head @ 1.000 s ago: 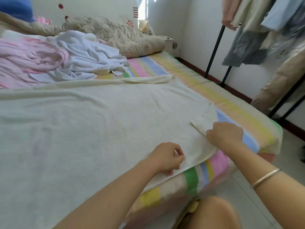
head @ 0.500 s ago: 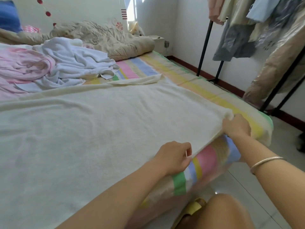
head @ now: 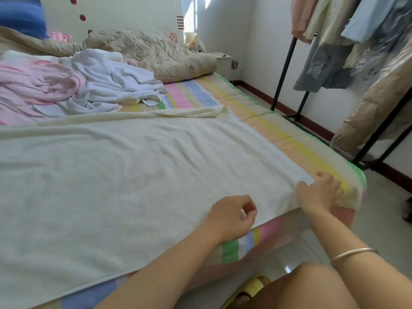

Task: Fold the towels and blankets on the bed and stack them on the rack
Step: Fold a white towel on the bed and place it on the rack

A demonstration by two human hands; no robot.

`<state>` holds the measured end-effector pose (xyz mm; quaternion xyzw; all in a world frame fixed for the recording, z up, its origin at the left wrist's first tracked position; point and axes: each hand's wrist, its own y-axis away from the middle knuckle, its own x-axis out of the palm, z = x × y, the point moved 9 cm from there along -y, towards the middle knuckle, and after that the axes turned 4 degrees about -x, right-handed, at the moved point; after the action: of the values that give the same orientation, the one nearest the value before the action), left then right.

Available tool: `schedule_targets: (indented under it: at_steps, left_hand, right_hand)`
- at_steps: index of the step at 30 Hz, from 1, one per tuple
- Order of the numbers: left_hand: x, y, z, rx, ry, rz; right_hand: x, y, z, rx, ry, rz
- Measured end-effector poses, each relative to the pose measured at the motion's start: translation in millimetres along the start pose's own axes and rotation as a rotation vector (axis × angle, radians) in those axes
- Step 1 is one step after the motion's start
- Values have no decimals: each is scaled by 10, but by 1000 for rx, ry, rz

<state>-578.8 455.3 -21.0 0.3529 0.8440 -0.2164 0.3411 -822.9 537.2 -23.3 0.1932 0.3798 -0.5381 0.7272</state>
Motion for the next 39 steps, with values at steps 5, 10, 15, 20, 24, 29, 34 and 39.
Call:
schedule_targets:
  at_steps: [5,10,15,20,24,29,34,39]
  left_hand:
    - [-224,112,131,44,-192,-238]
    - [-388,567,784,-266,-578,-79]
    - [-956,1416,1413,-478,-677,-164]
    - [-1571,2201,1838,-648,-722,-327]
    - [-2155,2999,2224,-854,-725,-421]
    - [-2719,4057,2652,-1018,-725,-517]
    - [-3275,4409,2683,-1087,-589,-681]
    - [-3791,4577,2965,-956,-493,-878]
  right_hand:
    - [739,1057,960,-669,271,315]
    - [967,1184,706,-620,393,400]
    - [1010,1589,958,-567,392,442]
    - [1486,3087,2035,-1022,280,609]
    - [1825,4375,2543,-1300,224,750]
    - [1915,5732,2917,-1594,138,846]
    - [1787,6627,3061,-1879,-87,1116]
    - [1896,6159,3612,-1734,-120,931]
